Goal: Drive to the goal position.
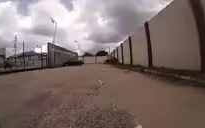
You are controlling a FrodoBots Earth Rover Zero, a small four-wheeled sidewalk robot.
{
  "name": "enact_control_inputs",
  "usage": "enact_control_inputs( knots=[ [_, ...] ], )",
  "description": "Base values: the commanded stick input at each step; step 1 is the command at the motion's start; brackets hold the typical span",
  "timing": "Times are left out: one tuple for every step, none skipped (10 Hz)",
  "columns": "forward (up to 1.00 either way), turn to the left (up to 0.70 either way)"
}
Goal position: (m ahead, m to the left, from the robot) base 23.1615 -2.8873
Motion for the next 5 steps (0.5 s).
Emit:
enact_control_inputs(
  knots=[
    [0.5, -0.01],
    [0.5, -0.01],
    [0.5, -0.01],
    [0.5, -0.01],
    [0.5, -0.01]
  ],
)
